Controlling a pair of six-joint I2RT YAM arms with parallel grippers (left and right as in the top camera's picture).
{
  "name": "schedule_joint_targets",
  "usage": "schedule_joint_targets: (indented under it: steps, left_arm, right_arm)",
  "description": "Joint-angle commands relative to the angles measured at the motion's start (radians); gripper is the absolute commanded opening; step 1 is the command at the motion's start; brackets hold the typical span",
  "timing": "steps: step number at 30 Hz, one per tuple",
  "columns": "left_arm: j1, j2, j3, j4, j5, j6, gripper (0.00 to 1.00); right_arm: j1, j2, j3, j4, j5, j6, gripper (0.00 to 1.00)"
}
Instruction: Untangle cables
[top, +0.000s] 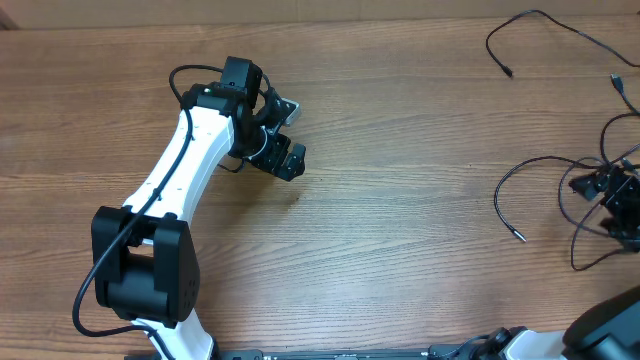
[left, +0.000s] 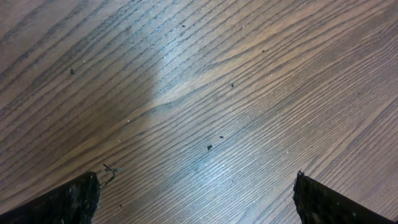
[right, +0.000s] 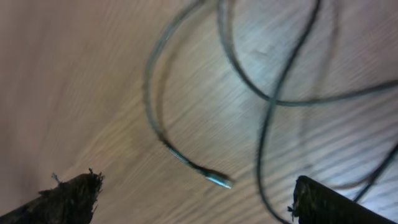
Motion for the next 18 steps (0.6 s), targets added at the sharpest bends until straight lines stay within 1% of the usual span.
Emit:
schedule_joint_targets:
  steps: [1,5,9,13,16,18]
  left_arm:
    - [-0.013,0.012,0.001,0.003,0.0,-0.003,1.0]
    - [-0.013,0.012,0.001,0.003,0.0,-0.003,1.0]
    - [-0.013,0.012,0.001,0.003,0.0,-0.003,1.0]
    - [-0.013,0.012,0.001,0.003,0.0,-0.003,1.0]
    - [-0.013,0.012,0.001,0.003,0.0,-0.003,1.0]
    - [-0.013,0.012,0.001,0.003,0.0,-0.003,0.99]
  right_arm:
    - [0.005,-0.127,0.066,0.005,-0.131,-0.06,1.0]
    - [0.042,-0.22,0.087,0.005,-0.134,-0.059,1.0]
    - [0.158,-0.338,0.094,0.019,-0.137,-0.059,1.0]
    - [0.333,-0.404,0.094,0.047,-0.135,-0.058,1.0]
    - [0.463,-0.409,0.094,0.058,-0.137,-0.043,1.0]
    - [0.575,-0.397,0.093,0.06,-0.135,-0.043,1.0]
